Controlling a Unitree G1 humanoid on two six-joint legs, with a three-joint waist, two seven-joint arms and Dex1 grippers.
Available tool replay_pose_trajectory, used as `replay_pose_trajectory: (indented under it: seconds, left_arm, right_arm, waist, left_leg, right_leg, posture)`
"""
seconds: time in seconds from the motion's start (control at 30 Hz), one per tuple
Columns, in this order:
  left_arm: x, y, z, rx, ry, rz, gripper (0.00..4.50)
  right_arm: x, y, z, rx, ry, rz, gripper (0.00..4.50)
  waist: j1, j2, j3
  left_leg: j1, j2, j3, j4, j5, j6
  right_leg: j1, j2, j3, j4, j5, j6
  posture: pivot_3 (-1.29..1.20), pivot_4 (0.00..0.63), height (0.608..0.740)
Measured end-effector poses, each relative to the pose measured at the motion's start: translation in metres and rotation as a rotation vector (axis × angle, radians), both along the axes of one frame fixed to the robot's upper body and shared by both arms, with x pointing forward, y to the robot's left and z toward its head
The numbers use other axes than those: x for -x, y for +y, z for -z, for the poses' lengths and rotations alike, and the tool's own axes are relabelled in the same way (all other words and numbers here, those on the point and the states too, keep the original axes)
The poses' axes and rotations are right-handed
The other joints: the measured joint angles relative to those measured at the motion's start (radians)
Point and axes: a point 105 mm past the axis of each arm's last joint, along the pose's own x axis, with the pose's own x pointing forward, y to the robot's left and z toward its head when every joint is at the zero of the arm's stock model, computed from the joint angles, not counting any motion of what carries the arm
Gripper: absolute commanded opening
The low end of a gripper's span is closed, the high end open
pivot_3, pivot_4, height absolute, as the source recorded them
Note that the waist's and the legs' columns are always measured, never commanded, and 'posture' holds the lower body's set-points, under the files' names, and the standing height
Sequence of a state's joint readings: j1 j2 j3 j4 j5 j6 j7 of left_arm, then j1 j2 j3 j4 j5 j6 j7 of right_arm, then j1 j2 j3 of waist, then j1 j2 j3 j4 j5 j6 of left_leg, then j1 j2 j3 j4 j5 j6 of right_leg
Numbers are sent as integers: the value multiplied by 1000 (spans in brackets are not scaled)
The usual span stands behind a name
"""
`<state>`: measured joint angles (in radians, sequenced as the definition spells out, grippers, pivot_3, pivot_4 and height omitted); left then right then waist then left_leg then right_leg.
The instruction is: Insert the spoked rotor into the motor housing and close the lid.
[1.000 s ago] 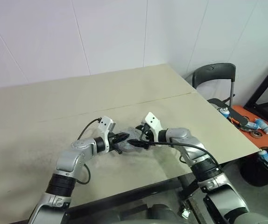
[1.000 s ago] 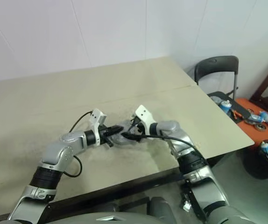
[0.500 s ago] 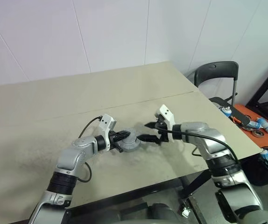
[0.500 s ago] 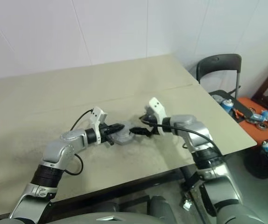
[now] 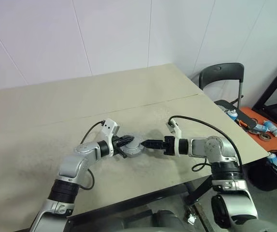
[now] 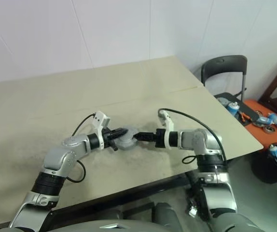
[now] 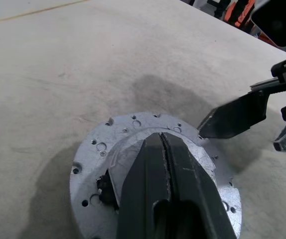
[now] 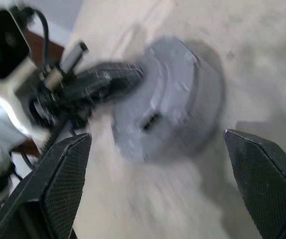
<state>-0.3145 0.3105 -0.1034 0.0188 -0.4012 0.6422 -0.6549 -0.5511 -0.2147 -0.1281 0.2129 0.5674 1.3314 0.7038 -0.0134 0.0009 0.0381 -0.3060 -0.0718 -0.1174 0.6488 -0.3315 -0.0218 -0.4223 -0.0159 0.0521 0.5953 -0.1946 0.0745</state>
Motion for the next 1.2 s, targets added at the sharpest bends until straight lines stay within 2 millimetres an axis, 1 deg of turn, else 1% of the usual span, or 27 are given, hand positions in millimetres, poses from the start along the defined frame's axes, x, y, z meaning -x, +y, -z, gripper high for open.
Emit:
replay_pose_trajectory:
  seconds: [0.1,0.17,0.33,0.5,0.73,1.0,1.13,1.2]
  left_arm:
    - [0,1,0,-3,-1,-3,0]
    - [0,3,0,-10,-1,-1,0]
    - [12,18,-1,-21,17,36,0]
    - [16,33,1,-32,34,27,0]
    - [14,34,1,-34,33,8,0]
    - [12,35,3,-49,24,-11,0]
    - [11,37,3,-55,23,-16,0]
    - [11,39,3,-53,24,-17,0]
  right_arm:
    - [5,6,5,10,32,-5,4440]
    - [13,8,11,9,69,-17,4440]
    - [21,11,9,1,84,-44,4440]
    - [19,7,11,20,82,-30,4440]
    - [20,14,14,34,62,-24,4440]
    - [17,23,17,34,54,6,4440]
    - [10,31,17,-5,83,44,4440]
    - [2,34,14,-1,80,64,4440]
  waist:
    - [0,0,0]
    - [-4,0,0]
    - [-8,1,0]
    - [-6,1,0]
    - [-6,1,0]
    - [-20,1,-1]
    - [-37,2,-1]
    - [-39,2,0]
  left_leg:
    - [0,0,0,0,0,0]
    - [0,0,0,0,0,0]
    - [0,1,0,-1,0,0]
    - [0,0,0,0,0,0]
    - [0,1,0,0,0,0]
    - [2,2,0,0,0,0]
    - [2,2,1,0,0,0]
    - [3,2,0,0,0,0]
  right_leg:
    - [0,0,0,0,0,0]
    - [-1,0,0,0,0,0]
    - [-1,1,0,1,0,0]
    - [-1,1,0,1,0,0]
    - [-1,1,0,1,0,0]
    - [2,2,0,2,0,0]
    - [6,2,0,2,-1,0]
    - [6,2,0,2,-1,0]
  posture:
    - [0,0,740]
    - [0,0,740]
    - [0,0,740]
    - [0,0,740]
    - [0,0,740]
    - [0,0,740]
    - [0,0,740]
    - [0,0,740]
